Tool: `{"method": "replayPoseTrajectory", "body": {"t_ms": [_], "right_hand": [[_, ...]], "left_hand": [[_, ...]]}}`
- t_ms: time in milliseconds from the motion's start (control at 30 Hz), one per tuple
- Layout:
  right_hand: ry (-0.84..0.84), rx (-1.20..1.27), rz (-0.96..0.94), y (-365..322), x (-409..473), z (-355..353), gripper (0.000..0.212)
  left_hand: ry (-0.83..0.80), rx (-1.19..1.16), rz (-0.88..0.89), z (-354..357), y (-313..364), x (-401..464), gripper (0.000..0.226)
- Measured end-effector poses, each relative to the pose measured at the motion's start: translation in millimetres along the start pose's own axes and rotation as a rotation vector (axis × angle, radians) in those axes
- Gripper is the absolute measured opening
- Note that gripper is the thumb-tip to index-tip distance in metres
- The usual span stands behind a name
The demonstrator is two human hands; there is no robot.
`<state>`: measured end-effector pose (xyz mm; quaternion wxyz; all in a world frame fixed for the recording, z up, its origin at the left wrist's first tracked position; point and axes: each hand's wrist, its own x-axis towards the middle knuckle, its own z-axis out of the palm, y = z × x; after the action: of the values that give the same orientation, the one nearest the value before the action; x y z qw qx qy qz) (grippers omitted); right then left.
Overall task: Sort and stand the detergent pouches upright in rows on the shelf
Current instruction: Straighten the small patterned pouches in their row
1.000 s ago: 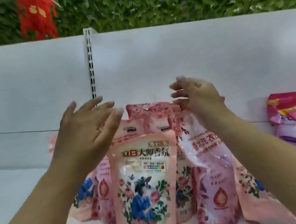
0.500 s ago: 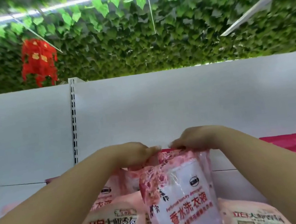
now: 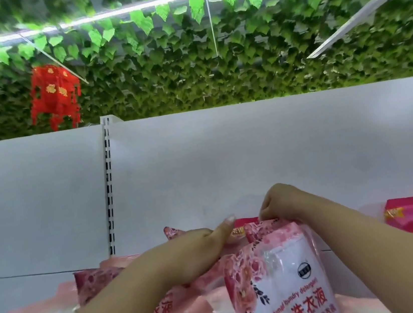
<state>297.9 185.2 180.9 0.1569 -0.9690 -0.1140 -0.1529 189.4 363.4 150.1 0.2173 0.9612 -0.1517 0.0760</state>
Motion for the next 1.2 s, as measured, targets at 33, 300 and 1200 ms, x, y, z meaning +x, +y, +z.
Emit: {"method": "replayPoseTrajectory", "body": {"t_ms": [33,300,1200], "right_hand": [[0.041,-0.028,0.002,-1,3,2,0.032],[0.234,-0.03,-0.071,-5,4,2,0.015],[1.146,0.682,-0.374,-47,-107,-179,0.054]], "left_hand": [[0.005,-0.009,0.008,0,-1,1,0.075],[0.002,0.341,0.029,2,6,4,0.074],[0.692,-0.861,0.561,-57,105,16,0.037]]}}
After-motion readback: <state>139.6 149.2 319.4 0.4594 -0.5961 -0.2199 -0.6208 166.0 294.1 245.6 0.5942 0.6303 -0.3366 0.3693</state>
